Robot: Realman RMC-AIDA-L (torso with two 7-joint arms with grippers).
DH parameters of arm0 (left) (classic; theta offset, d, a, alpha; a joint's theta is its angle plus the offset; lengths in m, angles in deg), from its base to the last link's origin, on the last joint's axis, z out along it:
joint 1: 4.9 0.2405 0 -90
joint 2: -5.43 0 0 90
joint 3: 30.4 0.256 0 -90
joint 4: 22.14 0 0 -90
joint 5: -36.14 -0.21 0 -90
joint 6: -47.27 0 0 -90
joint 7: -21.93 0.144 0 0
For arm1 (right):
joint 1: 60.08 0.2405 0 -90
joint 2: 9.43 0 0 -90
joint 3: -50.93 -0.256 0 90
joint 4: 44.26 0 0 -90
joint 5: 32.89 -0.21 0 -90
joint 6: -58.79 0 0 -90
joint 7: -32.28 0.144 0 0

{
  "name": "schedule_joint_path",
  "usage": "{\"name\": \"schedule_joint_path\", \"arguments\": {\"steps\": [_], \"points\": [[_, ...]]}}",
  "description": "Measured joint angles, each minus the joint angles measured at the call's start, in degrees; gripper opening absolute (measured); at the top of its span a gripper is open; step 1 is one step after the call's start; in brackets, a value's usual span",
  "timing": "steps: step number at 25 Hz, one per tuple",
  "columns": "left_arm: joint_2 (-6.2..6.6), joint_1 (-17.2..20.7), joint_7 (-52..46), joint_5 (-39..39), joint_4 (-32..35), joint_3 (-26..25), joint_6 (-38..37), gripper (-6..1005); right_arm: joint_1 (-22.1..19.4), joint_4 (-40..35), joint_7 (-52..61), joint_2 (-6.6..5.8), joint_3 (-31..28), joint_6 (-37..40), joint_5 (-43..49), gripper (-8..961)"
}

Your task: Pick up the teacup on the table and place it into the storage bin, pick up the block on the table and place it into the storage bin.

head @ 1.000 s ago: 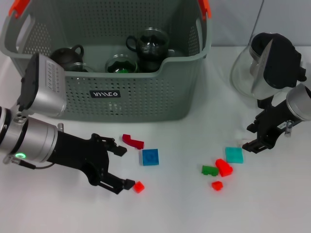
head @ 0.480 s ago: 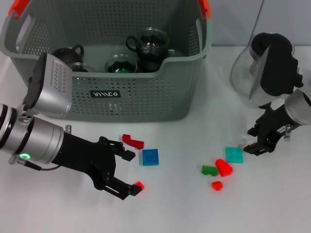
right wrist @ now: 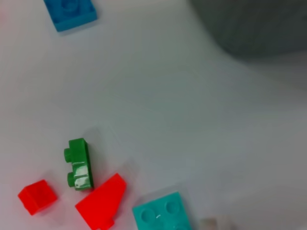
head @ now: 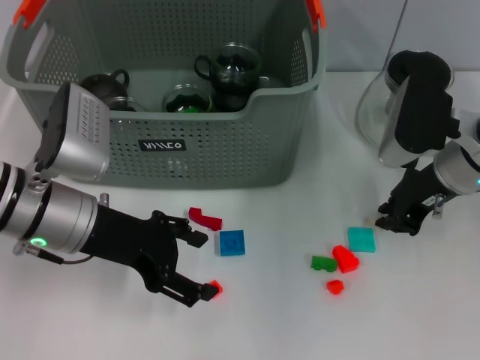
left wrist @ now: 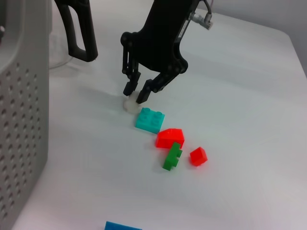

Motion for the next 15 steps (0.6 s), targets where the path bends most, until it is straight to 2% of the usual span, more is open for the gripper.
{"name": "schedule_joint_path", "arguments": {"steps": [2, 15], "points": [[0.02, 0.09, 0.01, 0.0, -0.04, -0.02, 0.0, 892, 0.15, 0.36, -0.02, 0.02, 0.34, -0.22, 0.0, 225], [0.25, 0.36, -0.13, -0.01, -0.04, -0.13, 0.19, 891, -0.43, -2.24, 0.48, -0.15, 0.5, 1.8, -0.47, 176]]}}
